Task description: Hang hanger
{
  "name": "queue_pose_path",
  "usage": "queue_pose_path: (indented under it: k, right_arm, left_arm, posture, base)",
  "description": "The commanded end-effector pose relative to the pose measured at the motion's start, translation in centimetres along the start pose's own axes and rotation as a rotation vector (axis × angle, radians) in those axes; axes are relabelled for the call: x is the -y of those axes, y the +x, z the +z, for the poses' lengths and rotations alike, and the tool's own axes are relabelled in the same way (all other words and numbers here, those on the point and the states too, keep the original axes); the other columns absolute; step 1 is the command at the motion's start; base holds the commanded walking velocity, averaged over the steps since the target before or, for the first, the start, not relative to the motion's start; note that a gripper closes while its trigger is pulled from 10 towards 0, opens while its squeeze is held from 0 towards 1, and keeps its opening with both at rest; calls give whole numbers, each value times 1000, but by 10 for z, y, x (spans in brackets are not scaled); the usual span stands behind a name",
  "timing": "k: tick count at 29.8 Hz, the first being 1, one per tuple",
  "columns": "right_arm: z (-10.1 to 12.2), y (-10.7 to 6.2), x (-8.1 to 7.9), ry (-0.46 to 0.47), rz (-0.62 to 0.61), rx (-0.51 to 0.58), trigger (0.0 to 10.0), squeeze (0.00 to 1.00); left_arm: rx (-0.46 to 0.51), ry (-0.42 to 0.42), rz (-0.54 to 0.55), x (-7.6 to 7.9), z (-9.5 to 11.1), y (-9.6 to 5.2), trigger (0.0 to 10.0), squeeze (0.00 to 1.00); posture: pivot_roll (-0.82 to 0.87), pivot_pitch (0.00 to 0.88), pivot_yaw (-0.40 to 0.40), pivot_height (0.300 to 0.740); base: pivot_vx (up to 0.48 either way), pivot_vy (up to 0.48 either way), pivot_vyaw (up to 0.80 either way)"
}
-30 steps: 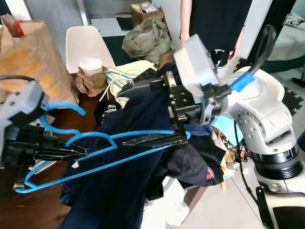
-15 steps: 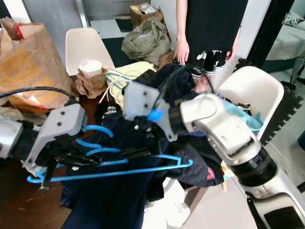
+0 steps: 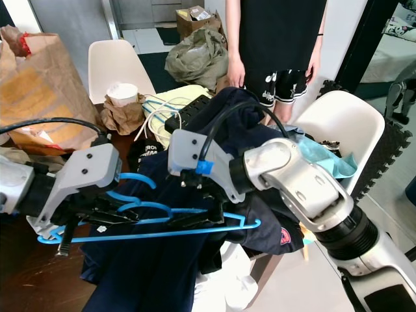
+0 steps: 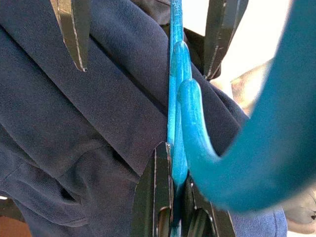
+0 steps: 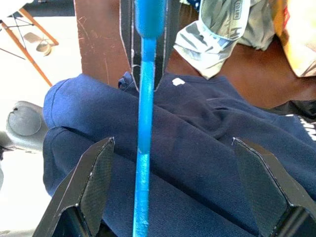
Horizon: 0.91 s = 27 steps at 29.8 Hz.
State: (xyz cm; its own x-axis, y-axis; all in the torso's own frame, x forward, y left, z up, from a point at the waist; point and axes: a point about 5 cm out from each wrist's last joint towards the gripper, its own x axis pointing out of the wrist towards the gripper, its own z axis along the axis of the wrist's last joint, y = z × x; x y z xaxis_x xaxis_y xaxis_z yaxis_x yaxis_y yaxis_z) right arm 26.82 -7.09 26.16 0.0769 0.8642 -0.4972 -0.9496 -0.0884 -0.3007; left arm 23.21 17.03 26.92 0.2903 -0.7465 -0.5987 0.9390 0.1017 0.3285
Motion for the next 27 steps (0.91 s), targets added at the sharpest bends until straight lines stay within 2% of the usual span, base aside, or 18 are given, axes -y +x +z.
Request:
queue_pose_path:
  k: [1,2,3,6,7,17,27]
  right_arm:
    - [1,4,-5,-9,17,-7,7843,0]
    - [0,6,-5,-2,15,-5,6588,0]
    - [1,8,-4,11,6,8,2549,0]
    - [2,9,-4,19,0,18,2549,0]
    - [3,11,-4,29,-5,31,0,0]
    - [6,13,-3,62,-9,72,0,0]
    - [4,12,0,66,-32,55,0,0]
  left_arm:
    - [-1,15,1,-1,1,2,10000,0]
    - [0,20,5,-2,1,2,10000,0]
    - [4,26,12,-3,2,3,10000,0]
    - [7,30,16,-4,3,4,10000,0]
    - [9,33,19,-5,4,5,10000,0]
    - [7,56,46,-8,6,6,10000,0]
    - [3,74,75,-11,8,5,10000,0]
  posture:
    - [-4,51,-19,740]
    - [-5,52,-19,740]
    - [-5,53,-18,740]
    - [-5,54,-17,740]
    - [-5,55,-17,740]
    - [-4,65,-16,740]
    - [-2,69,-18,740]
  base:
    - [0,0,0]
    - [0,0,0]
    - [0,0,0]
    - [0,0,0]
    - [0,0,0]
    - [0,0,0]
    - [0,0,0]
